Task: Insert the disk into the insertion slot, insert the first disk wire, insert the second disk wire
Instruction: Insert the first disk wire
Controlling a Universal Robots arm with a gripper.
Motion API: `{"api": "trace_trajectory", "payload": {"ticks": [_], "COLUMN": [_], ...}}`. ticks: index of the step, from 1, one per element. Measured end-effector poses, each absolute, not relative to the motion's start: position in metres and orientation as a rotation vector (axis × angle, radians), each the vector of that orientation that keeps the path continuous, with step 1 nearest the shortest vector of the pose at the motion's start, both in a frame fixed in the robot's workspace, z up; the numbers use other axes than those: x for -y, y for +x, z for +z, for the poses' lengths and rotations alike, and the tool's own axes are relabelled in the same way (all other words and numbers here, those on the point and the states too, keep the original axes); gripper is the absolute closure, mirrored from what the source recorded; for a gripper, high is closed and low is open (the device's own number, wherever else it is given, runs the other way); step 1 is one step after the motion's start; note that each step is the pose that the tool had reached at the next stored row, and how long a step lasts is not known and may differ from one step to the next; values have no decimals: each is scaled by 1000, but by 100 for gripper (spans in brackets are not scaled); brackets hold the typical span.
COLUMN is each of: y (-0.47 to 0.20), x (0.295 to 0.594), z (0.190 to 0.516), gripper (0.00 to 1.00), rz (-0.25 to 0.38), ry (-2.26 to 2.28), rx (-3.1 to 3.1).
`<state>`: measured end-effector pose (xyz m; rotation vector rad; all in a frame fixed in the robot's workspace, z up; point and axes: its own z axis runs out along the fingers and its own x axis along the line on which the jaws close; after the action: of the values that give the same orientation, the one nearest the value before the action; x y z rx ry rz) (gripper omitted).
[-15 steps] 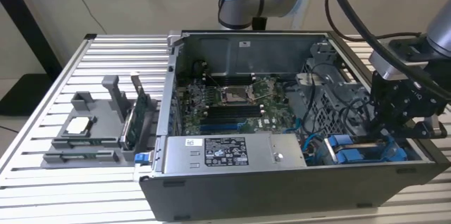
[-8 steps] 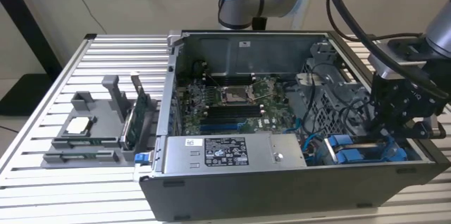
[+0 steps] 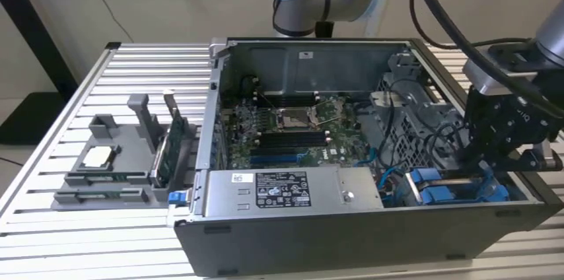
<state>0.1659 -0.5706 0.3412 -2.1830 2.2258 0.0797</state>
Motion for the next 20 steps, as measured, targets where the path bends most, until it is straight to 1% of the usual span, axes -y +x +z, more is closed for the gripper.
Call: {"api": "trace_trajectory", "payload": {"ticks": [8, 12, 20], "y": [166, 166, 167], "x": [571, 571, 570], "z": [371, 376, 376], "gripper": [74, 74, 74], "rz": [80, 80, 79], "ry": [-2183, -2183, -2184], "rx": [-2226, -2226, -2225]}}
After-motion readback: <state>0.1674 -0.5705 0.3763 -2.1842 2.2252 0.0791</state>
